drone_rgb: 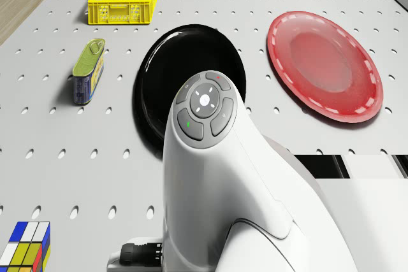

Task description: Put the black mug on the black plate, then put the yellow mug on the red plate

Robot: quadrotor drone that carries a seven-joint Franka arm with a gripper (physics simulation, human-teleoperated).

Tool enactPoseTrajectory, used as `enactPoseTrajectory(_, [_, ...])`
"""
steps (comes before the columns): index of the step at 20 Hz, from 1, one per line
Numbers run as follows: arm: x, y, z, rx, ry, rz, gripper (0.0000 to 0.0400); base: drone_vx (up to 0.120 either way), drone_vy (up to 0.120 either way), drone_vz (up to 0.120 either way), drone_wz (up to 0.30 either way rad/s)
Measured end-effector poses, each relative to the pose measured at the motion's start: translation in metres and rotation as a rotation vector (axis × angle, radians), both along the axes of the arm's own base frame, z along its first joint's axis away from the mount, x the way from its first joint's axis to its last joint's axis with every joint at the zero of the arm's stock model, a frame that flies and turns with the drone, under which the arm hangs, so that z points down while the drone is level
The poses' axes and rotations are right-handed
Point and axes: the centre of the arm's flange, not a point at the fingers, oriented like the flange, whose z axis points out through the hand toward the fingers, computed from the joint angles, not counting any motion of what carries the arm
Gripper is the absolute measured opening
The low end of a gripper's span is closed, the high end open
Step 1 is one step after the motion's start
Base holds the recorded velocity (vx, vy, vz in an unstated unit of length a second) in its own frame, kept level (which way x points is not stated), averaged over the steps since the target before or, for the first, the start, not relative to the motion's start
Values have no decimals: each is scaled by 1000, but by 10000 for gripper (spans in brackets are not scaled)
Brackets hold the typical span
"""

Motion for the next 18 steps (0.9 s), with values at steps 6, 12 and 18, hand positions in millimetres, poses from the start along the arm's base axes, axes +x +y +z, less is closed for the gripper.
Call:
enactPoseTrajectory(6, [0,0,0,0,0,0,110,120,0,0,0])
enactPoseTrajectory(12, [0,0,0,0,0,0,110,120,0,0,0])
enactPoseTrajectory(18, [0,0,0,0,0,0,110,120,0,0,0])
